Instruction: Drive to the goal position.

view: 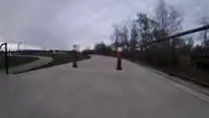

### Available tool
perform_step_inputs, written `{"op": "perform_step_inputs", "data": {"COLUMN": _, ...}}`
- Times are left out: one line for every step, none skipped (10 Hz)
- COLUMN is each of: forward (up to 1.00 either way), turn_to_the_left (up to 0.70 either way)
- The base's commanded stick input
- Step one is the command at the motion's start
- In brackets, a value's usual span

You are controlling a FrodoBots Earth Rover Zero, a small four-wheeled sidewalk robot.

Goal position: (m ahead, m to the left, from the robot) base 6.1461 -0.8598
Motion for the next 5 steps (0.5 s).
{"op": "perform_step_inputs", "data": {"forward": 1.00, "turn_to_the_left": 0.00}}
{"op": "perform_step_inputs", "data": {"forward": 1.00, "turn_to_the_left": 0.00}}
{"op": "perform_step_inputs", "data": {"forward": 1.00, "turn_to_the_left": 0.00}}
{"op": "perform_step_inputs", "data": {"forward": 1.00, "turn_to_the_left": 0.00}}
{"op": "perform_step_inputs", "data": {"forward": 1.00, "turn_to_the_left": 0.00}}
